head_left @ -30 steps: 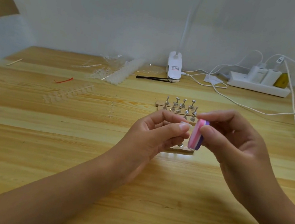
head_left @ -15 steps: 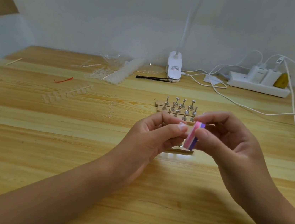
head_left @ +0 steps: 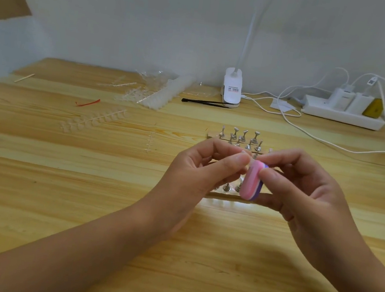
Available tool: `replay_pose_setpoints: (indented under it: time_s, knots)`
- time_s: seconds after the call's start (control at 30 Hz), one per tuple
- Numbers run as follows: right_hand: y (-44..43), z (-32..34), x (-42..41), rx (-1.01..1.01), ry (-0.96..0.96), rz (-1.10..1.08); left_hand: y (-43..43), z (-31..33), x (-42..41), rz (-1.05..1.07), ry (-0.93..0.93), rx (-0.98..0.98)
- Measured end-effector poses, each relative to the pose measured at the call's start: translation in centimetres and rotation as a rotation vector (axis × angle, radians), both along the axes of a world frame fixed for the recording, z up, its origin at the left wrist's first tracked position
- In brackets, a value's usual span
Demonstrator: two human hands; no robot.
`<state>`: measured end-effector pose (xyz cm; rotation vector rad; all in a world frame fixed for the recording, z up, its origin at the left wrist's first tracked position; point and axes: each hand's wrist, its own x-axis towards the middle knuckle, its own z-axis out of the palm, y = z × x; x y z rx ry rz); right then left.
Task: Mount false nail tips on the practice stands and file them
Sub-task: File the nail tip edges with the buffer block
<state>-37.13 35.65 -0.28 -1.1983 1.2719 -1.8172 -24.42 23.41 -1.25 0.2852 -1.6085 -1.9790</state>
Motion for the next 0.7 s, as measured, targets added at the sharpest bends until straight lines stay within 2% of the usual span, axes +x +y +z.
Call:
replay_pose_setpoints:
  time_s: [0.17, 0.3, 0.47, 0.6, 0.7]
  knots:
    - [0.02, 0.03, -0.56, -0.034, -0.028, -0.136, 0.37, -0.12, 0.13, -0.003, -0.044, -0.104]
    - [0.12, 0.04, -0.23, 0.007, 0.011, -0.033, 0.35, -0.2, 0.17, 0.019, -0.046, -0.088]
    - [0.01, -0.05, -0.43, -0.01, -0.008, -0.125, 0.64, -0.43, -0.04, 0.006, -0.051, -0.079]
    - [0.08, -0.19, -0.1, 0.019, 0.02, -0.003, 0.31, -0.41, 0.12, 0.042, -0.031, -0.053]
    - [-0.1, -0.17, -0.33, -0.01, 0.001, -0.096, 0.35, -0.43, 0.02, 0.025, -0.031, -0.063]
